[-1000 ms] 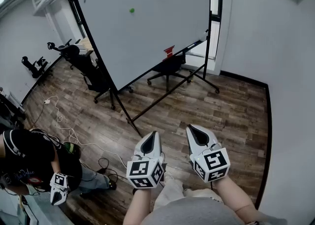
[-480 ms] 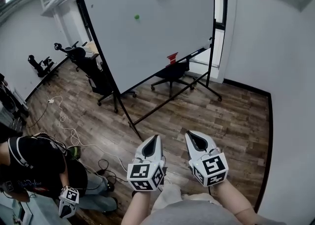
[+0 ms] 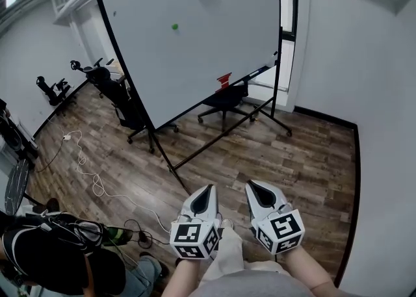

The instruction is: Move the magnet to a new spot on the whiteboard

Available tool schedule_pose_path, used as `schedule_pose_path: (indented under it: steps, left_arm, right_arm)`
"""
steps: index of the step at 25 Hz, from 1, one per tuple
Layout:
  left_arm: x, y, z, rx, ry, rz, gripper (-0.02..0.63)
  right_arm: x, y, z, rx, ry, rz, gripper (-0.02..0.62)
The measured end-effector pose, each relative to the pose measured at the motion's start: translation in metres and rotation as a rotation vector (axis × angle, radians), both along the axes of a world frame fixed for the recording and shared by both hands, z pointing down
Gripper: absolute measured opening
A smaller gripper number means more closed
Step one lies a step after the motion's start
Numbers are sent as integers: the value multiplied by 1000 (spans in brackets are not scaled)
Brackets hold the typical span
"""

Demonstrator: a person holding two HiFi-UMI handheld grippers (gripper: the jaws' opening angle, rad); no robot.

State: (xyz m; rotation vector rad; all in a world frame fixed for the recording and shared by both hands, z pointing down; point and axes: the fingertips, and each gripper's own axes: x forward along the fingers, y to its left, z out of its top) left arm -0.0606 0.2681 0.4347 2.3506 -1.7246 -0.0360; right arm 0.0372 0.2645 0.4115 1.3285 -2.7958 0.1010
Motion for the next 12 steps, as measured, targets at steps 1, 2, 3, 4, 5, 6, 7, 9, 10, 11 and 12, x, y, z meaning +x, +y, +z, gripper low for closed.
schedule_pose_path:
  steps: [1, 2, 3, 4, 5, 6, 7, 9, 10, 11, 12]
  left_arm:
    - [2, -4, 0, -1, 2, 4, 4]
    - [5, -9, 0, -3, 3, 8, 5]
    - [7, -14, 0, -6, 4, 13, 3]
    - [8, -20, 0, -7, 5, 18, 5]
    - [10, -26, 1, -8, 5, 22, 5]
    - [11, -34, 2, -8, 4, 25, 5]
    - [11, -42, 4, -9, 4, 26, 5]
    - [10, -59, 6, -11, 3, 24, 5]
    - [9, -68, 7, -12, 3, 24, 5]
    - [9, -77, 8, -13, 5, 24, 4]
    - [8, -85, 8, -14, 7, 25, 3]
  right_arm:
    - [2, -4, 1, -3, 0, 2, 3]
    - [3, -8, 1, -4, 0, 5, 3]
    - [5, -13, 2, -5, 0, 7, 3]
    - [6, -18, 2, -6, -1, 8, 3]
    - [7, -25, 3, -6, -4, 9, 2]
    - [9, -32, 4, -6, -7, 11, 3]
    - [10, -40, 5, -8, -10, 13, 3]
    - [11, -58, 6, -9, -15, 18, 3]
    - [11, -67, 5, -7, -15, 20, 3]
    - [10, -75, 5, -4, -14, 23, 3]
    - [10, -84, 4, 0, -13, 24, 3]
